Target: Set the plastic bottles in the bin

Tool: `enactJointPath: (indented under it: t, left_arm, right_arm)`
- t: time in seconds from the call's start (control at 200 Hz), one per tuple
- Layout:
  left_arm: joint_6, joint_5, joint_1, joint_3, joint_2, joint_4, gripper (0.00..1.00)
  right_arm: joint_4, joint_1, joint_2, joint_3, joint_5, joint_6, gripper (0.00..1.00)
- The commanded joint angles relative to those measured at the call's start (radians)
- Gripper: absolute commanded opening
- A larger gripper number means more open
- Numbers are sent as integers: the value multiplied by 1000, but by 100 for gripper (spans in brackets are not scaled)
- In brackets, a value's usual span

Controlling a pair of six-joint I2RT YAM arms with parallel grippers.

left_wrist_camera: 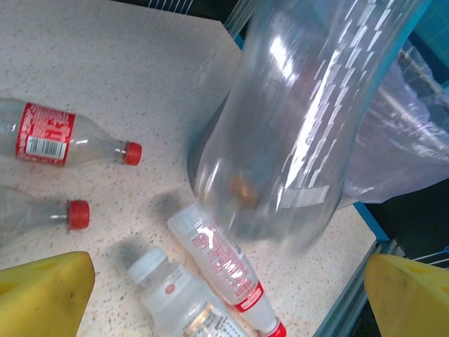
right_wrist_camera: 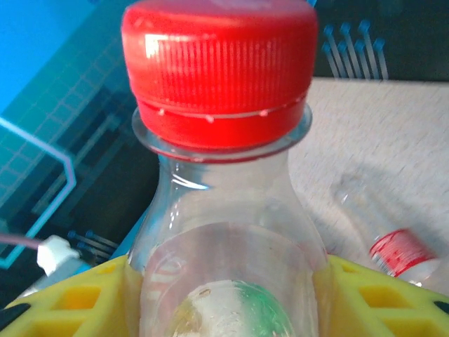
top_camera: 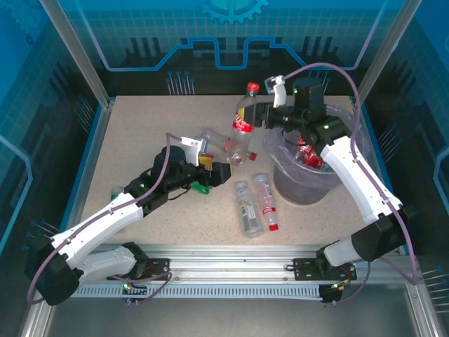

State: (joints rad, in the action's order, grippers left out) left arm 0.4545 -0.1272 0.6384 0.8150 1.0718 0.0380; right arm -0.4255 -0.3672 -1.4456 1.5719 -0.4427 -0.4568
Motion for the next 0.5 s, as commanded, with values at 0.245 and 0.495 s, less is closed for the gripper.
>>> enactJointPath:
  t: [0.245,0.495]
  left_arm:
    - [118,136,44,-79,2,121,98]
    - [158,44,46,1,74,-25,90]
  right_arm:
    - [-301,310,182,235,164,157,53]
    - [-303,440,241,110,150,179,53]
